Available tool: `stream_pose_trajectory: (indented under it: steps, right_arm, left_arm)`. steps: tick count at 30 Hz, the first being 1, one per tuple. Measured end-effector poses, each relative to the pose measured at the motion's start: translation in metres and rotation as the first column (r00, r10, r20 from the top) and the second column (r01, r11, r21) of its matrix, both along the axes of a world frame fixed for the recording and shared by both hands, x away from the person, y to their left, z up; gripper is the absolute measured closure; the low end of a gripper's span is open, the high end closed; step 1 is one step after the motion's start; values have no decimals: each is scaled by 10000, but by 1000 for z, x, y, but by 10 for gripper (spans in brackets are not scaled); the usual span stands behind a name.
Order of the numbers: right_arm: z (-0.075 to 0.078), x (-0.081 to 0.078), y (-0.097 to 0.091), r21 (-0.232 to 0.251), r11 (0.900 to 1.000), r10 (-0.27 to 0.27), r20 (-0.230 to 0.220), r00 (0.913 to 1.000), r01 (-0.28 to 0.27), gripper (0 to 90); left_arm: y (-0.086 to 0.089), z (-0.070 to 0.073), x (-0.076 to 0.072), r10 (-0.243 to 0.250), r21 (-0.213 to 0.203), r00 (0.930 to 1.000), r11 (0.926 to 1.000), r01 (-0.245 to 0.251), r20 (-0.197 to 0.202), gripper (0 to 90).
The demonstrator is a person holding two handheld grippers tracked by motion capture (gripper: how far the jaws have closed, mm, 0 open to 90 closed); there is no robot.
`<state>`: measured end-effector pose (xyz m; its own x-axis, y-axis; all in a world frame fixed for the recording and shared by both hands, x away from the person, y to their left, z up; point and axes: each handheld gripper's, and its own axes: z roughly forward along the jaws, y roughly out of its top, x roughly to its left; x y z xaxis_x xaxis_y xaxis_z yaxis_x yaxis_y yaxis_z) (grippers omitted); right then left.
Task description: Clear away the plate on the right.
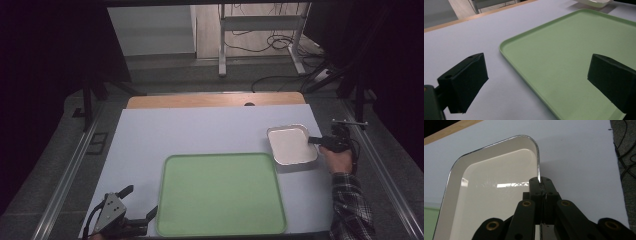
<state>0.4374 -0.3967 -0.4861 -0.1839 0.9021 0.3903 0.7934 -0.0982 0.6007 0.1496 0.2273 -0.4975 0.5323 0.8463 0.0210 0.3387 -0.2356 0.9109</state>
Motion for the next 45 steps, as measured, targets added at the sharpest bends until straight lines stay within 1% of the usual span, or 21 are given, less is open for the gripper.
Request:
stream_pose_trajectory:
  steps: [4,6,9,10,11,14,21,22,23,28,29,30,31,33,34,36,41,42,43,44,45]
  right_arm:
    - [2,-4,4,77,9999,132,41,9999,-133,892]
    - [3,-8,9,91,9992,378,30,9993,-379,892]
    - [4,-11,15,85,9981,615,3,9981,-615,892]
    - [4,-11,15,85,9981,615,3,9981,-615,892]
    - [4,-13,20,71,9969,787,5,9969,-787,892]
    - [5,-17,28,114,9948,1011,31,9949,-1011,892]
    - [5,-23,47,217,9893,1448,-67,9894,-1446,892]
    - [5,-23,47,217,9893,1448,-67,9894,-1446,892]
    - [5,-25,53,223,9873,1576,-66,9875,-1575,891]
    - [5,-30,68,312,9820,1866,-103,9824,-1862,891]
    - [5,-30,68,312,9820,1866,-103,9824,-1862,891]
    - [3,-33,74,303,9787,2038,-188,9788,-2031,891]
    - [3,-33,74,303,9787,2038,-188,9788,-2031,891]
    - [2,-36,81,291,9751,2206,-280,9750,-2198,891]
    - [1,-39,87,268,9716,2360,-303,9713,-2353,891]
    - [0,-41,93,314,9677,2512,-289,9675,-2503,890]
    - [-3,-47,113,390,9551,2952,-396,9546,-2937,890]
    - [-3,-47,113,390,9551,2952,-396,9546,-2937,890]
    - [-5,-50,123,374,9493,3137,-439,9485,-3122,890]
    - [-5,-50,123,374,9493,3137,-439,9485,-3122,890]
    - [-7,-52,131,375,9437,3302,-484,9427,-3287,891]
  left_arm:
    - [0,0,0,-2,-7,10000,10000,2,-6,25]
    - [0,0,0,-5,-8,10000,10000,5,-3,25]
    - [0,0,0,-5,-15,10000,10000,5,-6,25]
    - [0,0,0,-4,-18,10000,10000,4,-4,25]
    - [0,0,0,-4,-15,10000,10000,4,-7,25]
    - [0,0,0,-5,-11,10000,10000,5,-6,25]
    - [0,0,0,-2,-22,10000,10000,2,-7,25]
    - [0,0,0,-2,-22,10000,10000,2,-8,25]
    - [0,0,0,-3,-18,10000,10000,3,-6,25]
    - [0,0,0,6,-44,10000,10000,-7,-5,25]
    - [0,0,0,6,-44,10000,10000,-7,-5,25]
    - [0,0,0,10,-42,10000,10000,-10,-3,25]
    - [0,0,0,10,-42,10000,10000,-10,-3,25]
    - [0,0,0,11,-34,10000,10000,-11,-6,25]
    - [0,0,0,10,-28,10000,10000,-10,-6,25]
    - [0,0,0,8,-27,10000,10000,-8,-8,25]
    - [0,0,0,4,-2,10000,10000,-4,-9,25]
    - [0,0,0,4,-2,10000,10000,-4,-9,25]
    - [0,0,1,4,-2,10000,10000,-4,-10,25]
    - [0,0,1,4,-2,10000,10000,-4,-10,25]
    - [0,0,1,5,-3,10000,10000,-5,-12,25]
